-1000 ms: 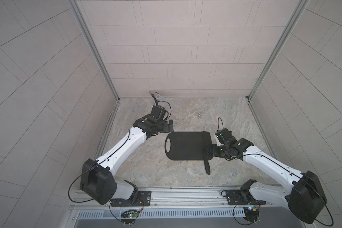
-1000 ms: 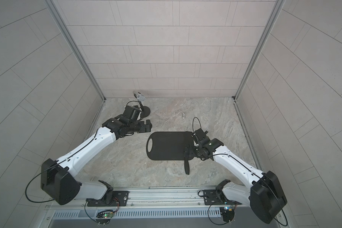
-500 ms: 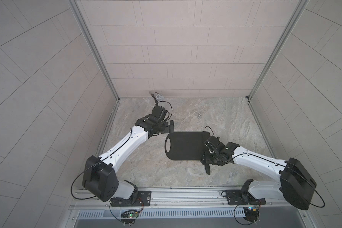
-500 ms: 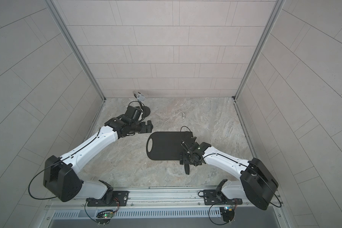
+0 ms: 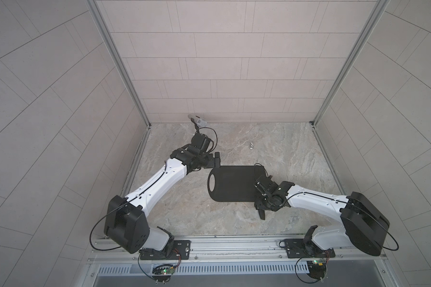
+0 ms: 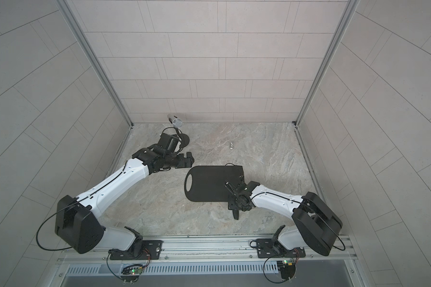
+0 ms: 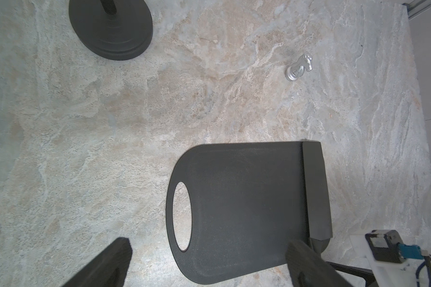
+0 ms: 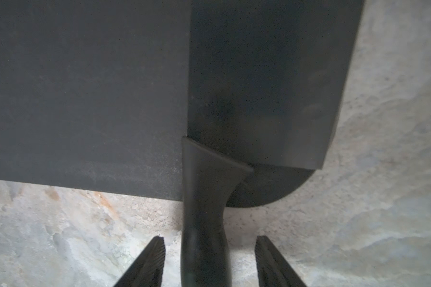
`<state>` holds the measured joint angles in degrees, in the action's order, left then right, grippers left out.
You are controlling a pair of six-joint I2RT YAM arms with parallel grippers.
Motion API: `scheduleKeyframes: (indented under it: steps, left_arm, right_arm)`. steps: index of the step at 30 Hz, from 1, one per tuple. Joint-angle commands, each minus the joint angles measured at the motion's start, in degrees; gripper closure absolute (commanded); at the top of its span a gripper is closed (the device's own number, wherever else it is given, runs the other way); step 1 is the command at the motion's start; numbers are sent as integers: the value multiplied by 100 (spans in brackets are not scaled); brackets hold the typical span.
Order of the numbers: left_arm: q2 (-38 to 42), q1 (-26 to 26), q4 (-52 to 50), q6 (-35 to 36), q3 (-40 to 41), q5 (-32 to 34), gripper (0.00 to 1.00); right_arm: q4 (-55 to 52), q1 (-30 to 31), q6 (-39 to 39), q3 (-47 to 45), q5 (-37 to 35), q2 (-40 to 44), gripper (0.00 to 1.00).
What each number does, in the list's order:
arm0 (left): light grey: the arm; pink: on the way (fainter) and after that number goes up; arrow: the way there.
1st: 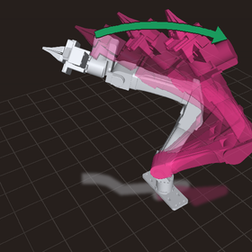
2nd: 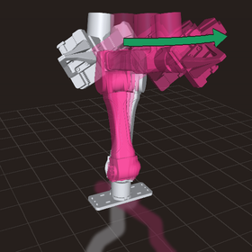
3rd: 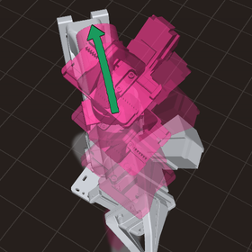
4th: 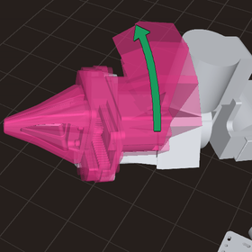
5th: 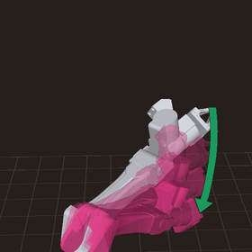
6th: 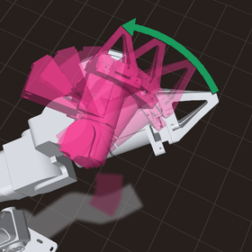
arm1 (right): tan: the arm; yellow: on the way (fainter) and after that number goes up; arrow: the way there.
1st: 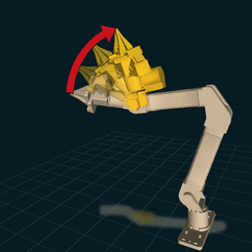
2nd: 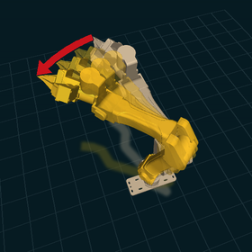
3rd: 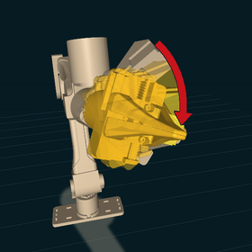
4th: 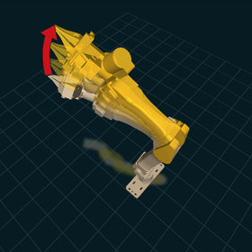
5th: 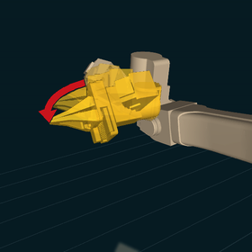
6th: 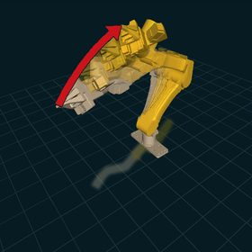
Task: Align the knife with the edge of the cutting board
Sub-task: Adjust the knife at the edge of the cutting board.
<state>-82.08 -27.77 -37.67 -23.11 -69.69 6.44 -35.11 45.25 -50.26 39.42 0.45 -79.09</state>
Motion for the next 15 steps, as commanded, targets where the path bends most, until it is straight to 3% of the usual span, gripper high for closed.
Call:
scheduleKeyframes:
  steps: [1, 15]
  left_arm:
    - [-16, -9, 25, -30, 82, -105, 0]
    - [-64, -9, 32, -43, 78, -184, 0]
  right_arm:
    - [94, 72, -142, -54, -172, -34, 46]
    - [60, 307, -315, -64, -437, -168, 58]
